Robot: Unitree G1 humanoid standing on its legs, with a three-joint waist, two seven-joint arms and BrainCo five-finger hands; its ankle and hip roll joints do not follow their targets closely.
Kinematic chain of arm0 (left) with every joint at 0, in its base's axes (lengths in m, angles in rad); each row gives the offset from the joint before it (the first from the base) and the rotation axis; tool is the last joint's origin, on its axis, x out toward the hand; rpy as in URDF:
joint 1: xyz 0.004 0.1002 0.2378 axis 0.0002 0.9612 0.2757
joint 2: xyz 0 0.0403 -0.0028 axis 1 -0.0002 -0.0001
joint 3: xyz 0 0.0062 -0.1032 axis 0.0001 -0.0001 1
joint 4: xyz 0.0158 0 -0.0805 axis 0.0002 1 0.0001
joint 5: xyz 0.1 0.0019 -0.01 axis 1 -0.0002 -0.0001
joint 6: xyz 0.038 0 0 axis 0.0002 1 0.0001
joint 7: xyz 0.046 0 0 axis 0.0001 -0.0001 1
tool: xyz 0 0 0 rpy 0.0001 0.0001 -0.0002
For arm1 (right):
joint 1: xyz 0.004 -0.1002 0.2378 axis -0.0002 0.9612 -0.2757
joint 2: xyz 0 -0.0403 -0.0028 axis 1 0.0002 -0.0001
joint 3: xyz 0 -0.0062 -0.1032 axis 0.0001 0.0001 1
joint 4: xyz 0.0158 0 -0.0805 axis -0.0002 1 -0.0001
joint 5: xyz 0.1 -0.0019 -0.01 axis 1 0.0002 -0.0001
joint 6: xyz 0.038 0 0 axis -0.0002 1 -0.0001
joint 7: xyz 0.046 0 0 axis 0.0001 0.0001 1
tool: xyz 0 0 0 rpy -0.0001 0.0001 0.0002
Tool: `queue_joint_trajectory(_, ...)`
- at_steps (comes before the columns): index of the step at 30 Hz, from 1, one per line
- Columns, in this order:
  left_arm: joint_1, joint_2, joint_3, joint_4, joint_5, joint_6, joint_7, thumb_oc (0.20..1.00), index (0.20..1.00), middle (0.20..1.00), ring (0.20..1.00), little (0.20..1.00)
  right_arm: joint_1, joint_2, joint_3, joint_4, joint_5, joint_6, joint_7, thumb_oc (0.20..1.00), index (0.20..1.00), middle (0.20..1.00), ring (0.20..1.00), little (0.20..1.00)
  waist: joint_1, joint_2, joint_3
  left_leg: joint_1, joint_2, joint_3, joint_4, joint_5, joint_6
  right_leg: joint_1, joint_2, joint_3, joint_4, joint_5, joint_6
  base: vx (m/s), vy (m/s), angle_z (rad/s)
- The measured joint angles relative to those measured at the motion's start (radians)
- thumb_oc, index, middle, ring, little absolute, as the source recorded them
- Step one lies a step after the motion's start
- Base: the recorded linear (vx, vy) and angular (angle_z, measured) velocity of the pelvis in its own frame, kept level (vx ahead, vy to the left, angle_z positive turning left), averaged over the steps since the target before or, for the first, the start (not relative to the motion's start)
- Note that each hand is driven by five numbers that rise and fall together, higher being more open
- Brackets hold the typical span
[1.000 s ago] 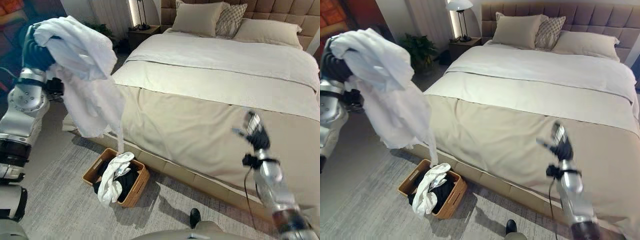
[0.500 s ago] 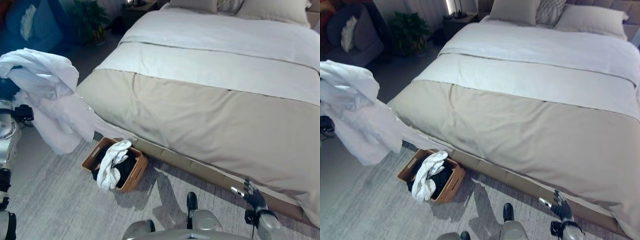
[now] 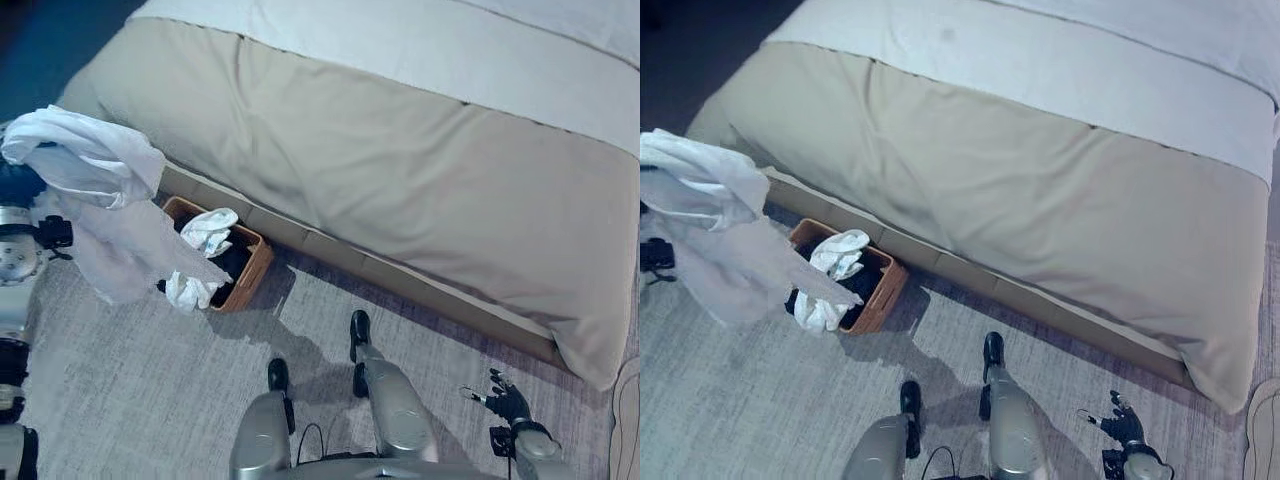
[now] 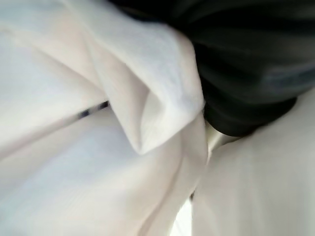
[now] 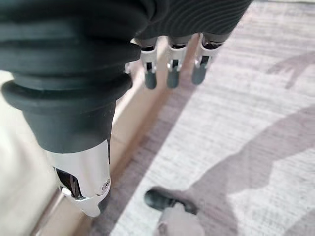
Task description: Pick up clothes into the bucket
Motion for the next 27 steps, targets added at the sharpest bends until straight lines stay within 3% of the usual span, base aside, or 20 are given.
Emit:
queue_joint_trajectory(1,-0.015,-0.007,0.000,0.004,-0.001,-0.002,0.007,0.200,0.200,0.200,0.200,0.200,-0.009,0.006,0.006,-0.007,0.000,0.000,-0.002,1.000,1.000,1.000,1.000,1.000,-0.001,-0.009,0.015,-0.025,-0.011,0.001,0.038,-0.009,-0.002,-0.017,-0.004,0.009,0.018,0.010,-0.006,-0.13,0.108,-0.12)
queue_joint_trajectory(3,-0.032,-0.028,-0.005,0.020,-0.003,-0.009,0.020,0.200,0.200,0.200,0.200,0.200,-0.032,0.008,0.021,-0.016,0.001,-0.002,-0.008,1.000,1.000,1.000,1.000,1.000,-0.006,-0.027,0.053,-0.075,-0.014,0.000,0.134,-0.049,-0.008,-0.043,-0.004,0.031,0.047,0.069,-0.053,-0.13,0.105,-0.08)
queue_joint_trajectory(6,-0.076,-0.033,-0.024,0.040,-0.002,-0.015,0.047,0.200,0.200,0.200,0.200,0.200,-0.058,0.001,0.040,-0.057,0.002,-0.018,-0.024,1.000,1.000,1.000,1.000,1.000,-0.011,-0.028,0.070,-0.200,-0.001,-0.004,0.244,-0.083,-0.002,-0.125,0.006,0.039,0.064,0.074,-0.055,-0.10,0.051,-0.12)
queue_joint_trajectory(8,-0.108,-0.042,-0.041,0.058,-0.002,-0.014,0.061,0.200,0.200,0.200,0.200,0.200,-0.065,0.000,0.052,-0.092,0.002,-0.023,-0.030,1.000,1.000,1.000,1.000,1.000,-0.023,-0.037,0.088,-0.258,0.003,-0.016,0.305,-0.099,-0.005,-0.173,0.004,0.036,0.094,0.110,-0.081,-0.06,0.037,0.05)
queue_joint_trajectory(11,-0.135,-0.045,-0.086,0.090,0.001,-0.011,0.087,0.200,0.200,0.200,0.200,0.200,-0.068,0.002,0.065,-0.123,0.012,-0.042,-0.043,1.000,1.000,1.000,1.000,1.000,-0.025,-0.045,0.092,-0.347,0.010,-0.018,0.379,-0.130,0.008,-0.238,0.006,0.038,0.114,0.105,-0.071,-0.04,0.020,-0.03)
queue_joint_trajectory(14,-0.173,-0.048,-0.098,0.110,0.010,-0.007,0.134,0.200,0.200,0.200,0.200,0.200,-0.070,0.003,0.081,-0.131,0.034,-0.051,-0.065,1.000,1.000,1.000,1.000,1.000,-0.025,-0.059,0.095,-0.455,0.023,-0.018,0.411,-0.129,0.018,-0.332,0.002,0.026,0.147,0.062,-0.029,-0.02,0.014,0.07)
queue_joint_trajectory(15,-0.177,-0.048,-0.098,0.118,0.018,-0.007,0.158,0.200,0.200,0.200,0.200,0.200,-0.064,0.007,0.097,-0.134,0.040,-0.059,-0.072,1.000,1.000,1.000,1.000,1.000,-0.027,-0.070,0.094,-0.490,0.027,-0.029,0.421,-0.128,0.021,-0.376,-0.002,0.024,0.232,0.040,-0.033,-0.01,0.014,0.15)
queue_joint_trajectory(16,-0.177,-0.047,-0.098,0.122,0.019,-0.007,0.166,0.200,0.200,0.200,0.200,0.200,-0.061,0.013,0.097,-0.134,0.040,-0.061,-0.076,1.000,1.000,1.000,1.000,1.000,-0.027,-0.080,0.092,-0.500,0.022,-0.032,0.425,-0.128,0.020,-0.382,-0.002,0.023,0.231,0.037,-0.037,-0.02,0.015,0.17)
queue_joint_trajectory(18,-0.174,-0.055,-0.102,0.150,0.019,-0.006,0.187,0.200,0.200,0.200,0.200,0.200,-0.061,0.014,0.097,-0.137,0.042,-0.065,-0.094,1.000,1.000,1.000,1.000,1.000,-0.024,-0.085,0.089,-0.532,0.021,-0.044,0.431,-0.131,0.016,-0.400,0.014,0.017,0.212,0.051,-0.050,0.09,0.010,0.04)
queue_joint_trajectory(22,-0.176,-0.062,-0.100,0.180,0.018,-0.002,0.222,0.200,0.200,0.200,0.200,0.200,-0.065,0.013,0.102,-0.164,0.054,-0.086,-0.116,1.000,1.000,1.000,1.000,1.000,-0.030,-0.089,0.086,-0.590,0.040,-0.054,0.430,-0.127,0.015,-0.421,0.030,0.005,0.143,0.050,-0.024,0.03,0.000,-0.05)
queue_joint_trajectory(25,-0.198,-0.063,-0.100,0.198,0.023,0.010,0.248,0.200,0.200,0.200,0.200,0.200,-0.064,0.013,0.113,-0.179,0.062,-0.091,-0.131,1.000,1.000,1.000,1.000,1.000,-0.059,-0.092,0.084,-0.652,0.039,-0.057,0.434,-0.121,0.019,-0.458,0.030,-0.003,0.103,0.062,-0.008,0.00,0.000,0.00)
queue_joint_trajectory(27,-0.201,-0.064,-0.100,0.205,0.026,0.013,0.259,0.200,0.200,0.200,0.200,0.200,-0.061,0.014,0.136,-0.188,0.062,-0.092,-0.136,1.000,1.000,1.000,1.000,1.000,-0.077,-0.097,0.081,-0.676,0.035,-0.057,0.448,-0.124,0.017,-0.474,0.025,-0.002,0.102,0.110,-0.021,0.03,0.013,0.02)
